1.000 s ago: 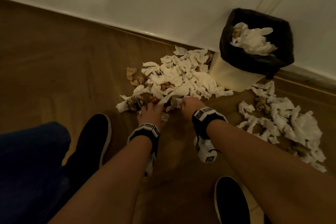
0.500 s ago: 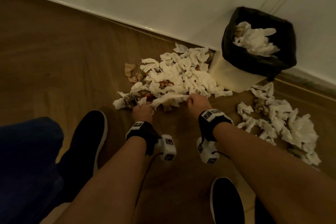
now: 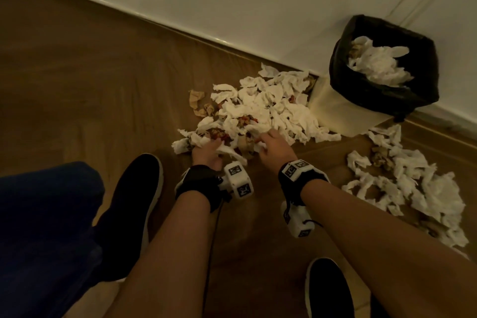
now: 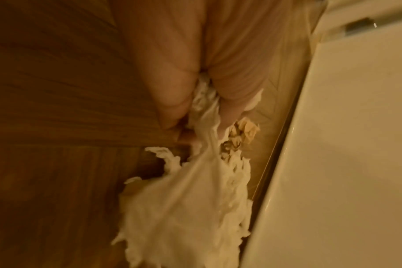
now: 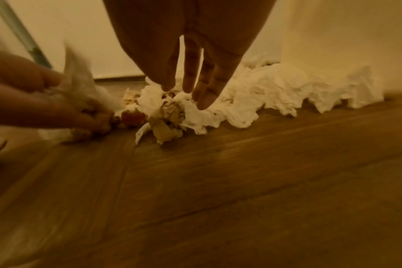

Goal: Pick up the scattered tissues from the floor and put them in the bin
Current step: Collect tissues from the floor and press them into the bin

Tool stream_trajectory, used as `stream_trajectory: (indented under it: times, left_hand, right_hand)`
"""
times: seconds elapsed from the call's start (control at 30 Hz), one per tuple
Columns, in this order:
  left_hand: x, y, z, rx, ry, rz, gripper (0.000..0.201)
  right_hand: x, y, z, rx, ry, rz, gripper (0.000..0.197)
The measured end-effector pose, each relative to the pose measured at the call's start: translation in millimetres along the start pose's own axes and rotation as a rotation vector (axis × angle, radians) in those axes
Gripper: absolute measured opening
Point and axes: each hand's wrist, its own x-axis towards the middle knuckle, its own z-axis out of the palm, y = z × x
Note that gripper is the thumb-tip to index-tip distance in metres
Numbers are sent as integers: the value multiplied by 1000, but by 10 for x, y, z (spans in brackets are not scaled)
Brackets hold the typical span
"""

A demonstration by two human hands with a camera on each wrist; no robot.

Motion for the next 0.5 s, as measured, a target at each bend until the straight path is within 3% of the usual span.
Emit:
stream_trajectory:
  times: [0.1, 0.3, 0.5]
  left_hand:
    - [-63, 60, -40, -90, -38, -15, 45]
    - [-30, 77, -1, -311, -157, -92, 33]
    - [3, -66, 50, -155, -155, -44, 27]
  right_hand:
    - [102, -65, 83, -103, -89, -93, 42]
    - [163, -123, 270, -251, -219, -119, 46]
    - [152, -136, 357, -233, -201, -132, 39]
